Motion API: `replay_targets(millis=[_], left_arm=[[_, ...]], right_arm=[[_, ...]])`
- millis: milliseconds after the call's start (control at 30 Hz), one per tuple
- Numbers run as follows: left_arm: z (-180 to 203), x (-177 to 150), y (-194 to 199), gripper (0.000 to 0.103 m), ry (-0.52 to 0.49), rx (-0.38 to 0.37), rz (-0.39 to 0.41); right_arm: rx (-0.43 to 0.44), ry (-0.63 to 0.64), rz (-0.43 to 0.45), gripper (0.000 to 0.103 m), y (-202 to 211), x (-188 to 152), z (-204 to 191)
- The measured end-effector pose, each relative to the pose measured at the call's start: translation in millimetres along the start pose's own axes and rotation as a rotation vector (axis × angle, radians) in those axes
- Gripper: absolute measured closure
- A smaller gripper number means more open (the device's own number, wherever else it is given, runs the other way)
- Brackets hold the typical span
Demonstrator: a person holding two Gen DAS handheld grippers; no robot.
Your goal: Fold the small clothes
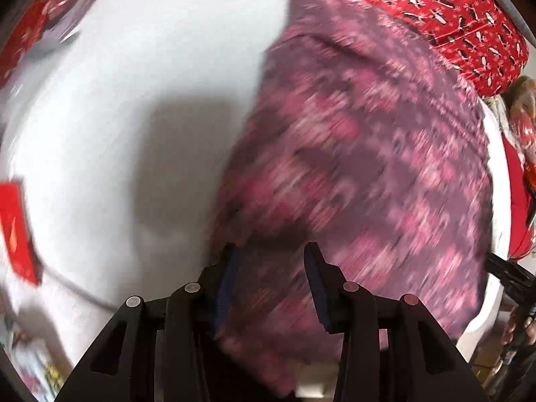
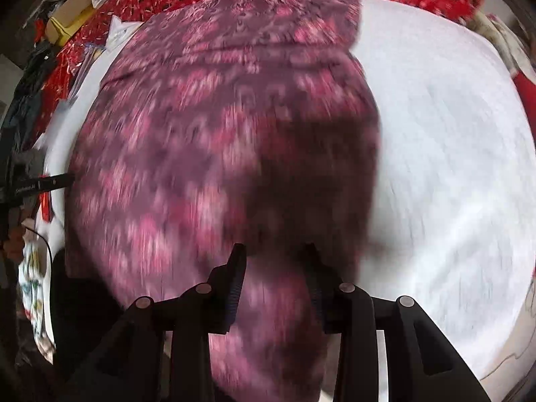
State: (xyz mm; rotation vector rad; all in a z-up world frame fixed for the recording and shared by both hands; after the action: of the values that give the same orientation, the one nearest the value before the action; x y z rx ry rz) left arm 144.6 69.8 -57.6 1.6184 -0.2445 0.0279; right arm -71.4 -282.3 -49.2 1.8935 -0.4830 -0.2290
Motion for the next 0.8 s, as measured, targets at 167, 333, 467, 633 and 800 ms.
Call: replay_targets(millis=[167,333,467,633,800], left_arm=[[-40,-53,-7,0.059,0.023,0.0,-0.059],[-42,-85,-19,0.057,0.01,-0.085,-0.141],[-21,-93,-19,0.048,-0.048,-0.082,-0.12],[-3,-96,-38,0.097,-0.072,-0.036,-0.171],[-2,-97,-39,0.098,-0.03,-0.093,-0.138]], right_arm=[[0.017,-0.088,0.085,0.051,28,-56,24],[0.106,-0.189,0.1,0.051,17,-97,37],[0.17,-0.224,0.104,0.051,-1,-112,35],[0.141,-0.136,0.097,0.08,-8,-117,24],[0.199,-0.016,0.125,0.095,11,-118,-1]])
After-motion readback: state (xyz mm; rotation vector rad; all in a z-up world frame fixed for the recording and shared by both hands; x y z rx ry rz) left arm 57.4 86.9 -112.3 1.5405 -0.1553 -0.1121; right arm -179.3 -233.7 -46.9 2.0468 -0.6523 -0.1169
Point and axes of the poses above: each gripper's, at about its wrist camera, not at the fingertips, and y roughly against the way its jaws point, z to its right, x to its top, the point moved 1 cm from there along -y, roughly the way its jaws point, and after that the axes turned 14 degrees about x, right-handed, at the moved point
